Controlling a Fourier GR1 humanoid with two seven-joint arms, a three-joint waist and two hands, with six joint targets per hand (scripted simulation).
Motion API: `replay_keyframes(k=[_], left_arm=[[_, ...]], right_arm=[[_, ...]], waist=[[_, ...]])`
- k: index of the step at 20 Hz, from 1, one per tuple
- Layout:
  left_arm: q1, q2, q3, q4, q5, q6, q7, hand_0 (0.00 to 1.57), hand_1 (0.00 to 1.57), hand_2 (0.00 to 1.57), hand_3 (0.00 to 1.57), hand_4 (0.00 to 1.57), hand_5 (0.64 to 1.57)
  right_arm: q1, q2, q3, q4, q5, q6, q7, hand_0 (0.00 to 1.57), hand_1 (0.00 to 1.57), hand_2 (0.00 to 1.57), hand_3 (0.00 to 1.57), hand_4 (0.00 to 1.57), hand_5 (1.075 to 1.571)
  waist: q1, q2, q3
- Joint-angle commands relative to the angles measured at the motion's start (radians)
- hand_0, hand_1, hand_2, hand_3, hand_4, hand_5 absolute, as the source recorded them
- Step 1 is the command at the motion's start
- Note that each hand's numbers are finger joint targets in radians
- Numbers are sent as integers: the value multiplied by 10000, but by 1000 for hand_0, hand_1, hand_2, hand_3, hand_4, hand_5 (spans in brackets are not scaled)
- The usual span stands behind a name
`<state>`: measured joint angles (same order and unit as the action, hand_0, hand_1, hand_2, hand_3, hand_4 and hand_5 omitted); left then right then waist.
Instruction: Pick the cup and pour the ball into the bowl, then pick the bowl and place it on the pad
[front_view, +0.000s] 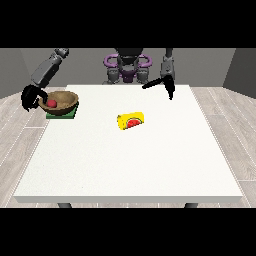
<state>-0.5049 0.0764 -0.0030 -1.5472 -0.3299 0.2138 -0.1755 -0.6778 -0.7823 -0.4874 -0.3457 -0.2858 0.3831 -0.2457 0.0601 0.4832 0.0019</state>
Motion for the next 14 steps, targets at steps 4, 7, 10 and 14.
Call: replay_keyframes(k=[4,7,10,14], left_arm=[[969,-300,-533,-806,18,-184,128,0,0,0,0,0,1566],[778,191,103,-660,418,-493,178,0,0,0,0,0,1566],[411,28,-66,-1118,145,-252,772,0,0,0,0,0,1566],[1179,-104,-378,-1225,267,-471,180,0,0,0,0,0,1565]], right_arm=[[-344,-456,-299,614,-343,153,910,1571,1571,1571,263,736,1570],[10,-393,5,530,-104,479,840,1571,1571,1571,1080,737,1570],[-135,-332,389,306,355,256,343,1571,1571,1571,927,711,1570],[320,-102,712,338,782,-348,-2,1571,1571,1571,1207,675,1558]], waist=[[193,-450,-7],[54,-475,-9],[22,-46,0],[280,-191,-6]])
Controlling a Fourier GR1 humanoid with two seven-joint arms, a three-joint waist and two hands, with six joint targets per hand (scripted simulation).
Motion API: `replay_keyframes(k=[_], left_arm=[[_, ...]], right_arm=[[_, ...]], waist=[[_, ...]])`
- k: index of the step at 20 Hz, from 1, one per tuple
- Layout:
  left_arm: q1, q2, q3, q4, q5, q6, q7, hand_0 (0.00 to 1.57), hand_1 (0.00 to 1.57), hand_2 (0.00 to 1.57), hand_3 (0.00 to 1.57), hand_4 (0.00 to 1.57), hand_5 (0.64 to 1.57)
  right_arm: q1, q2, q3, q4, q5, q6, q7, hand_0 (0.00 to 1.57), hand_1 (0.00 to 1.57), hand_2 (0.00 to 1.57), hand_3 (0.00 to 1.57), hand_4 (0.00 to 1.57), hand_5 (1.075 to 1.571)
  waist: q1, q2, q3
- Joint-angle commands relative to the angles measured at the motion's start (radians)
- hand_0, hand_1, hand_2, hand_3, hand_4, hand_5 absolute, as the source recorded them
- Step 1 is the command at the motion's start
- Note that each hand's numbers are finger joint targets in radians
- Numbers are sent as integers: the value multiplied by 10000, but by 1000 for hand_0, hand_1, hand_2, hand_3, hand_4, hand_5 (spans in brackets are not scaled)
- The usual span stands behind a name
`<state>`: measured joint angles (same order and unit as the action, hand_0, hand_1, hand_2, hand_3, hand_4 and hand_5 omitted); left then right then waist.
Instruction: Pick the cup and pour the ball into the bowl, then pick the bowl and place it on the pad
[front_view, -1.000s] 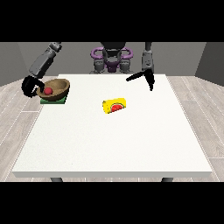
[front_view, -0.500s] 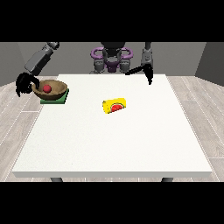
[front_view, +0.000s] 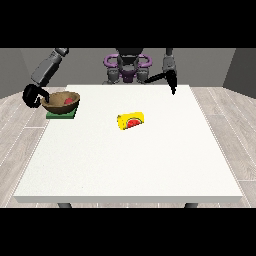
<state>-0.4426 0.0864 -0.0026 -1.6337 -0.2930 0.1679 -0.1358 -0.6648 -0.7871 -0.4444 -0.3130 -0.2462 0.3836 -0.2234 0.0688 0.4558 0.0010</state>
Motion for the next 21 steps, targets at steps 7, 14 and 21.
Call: replay_keyframes(k=[7,14,21], left_arm=[[63,82,114,-720,82,-22,212,0,0,0,0,0,1565],[164,62,5,-1467,-96,47,756,0,0,0,0,0,1568],[735,71,114,-190,220,-277,305,0,0,0,0,0,1569]], right_arm=[[-266,-1406,115,215,495,-984,484,181,181,475,428,0,1489],[-714,-1501,188,214,614,-1079,672,0,0,357,259,0,1489],[-1333,-3003,-237,139,-46,810,2469,0,0,189,288,0,1503]], waist=[[-129,581,6],[-157,445,9],[-282,-886,-22]])
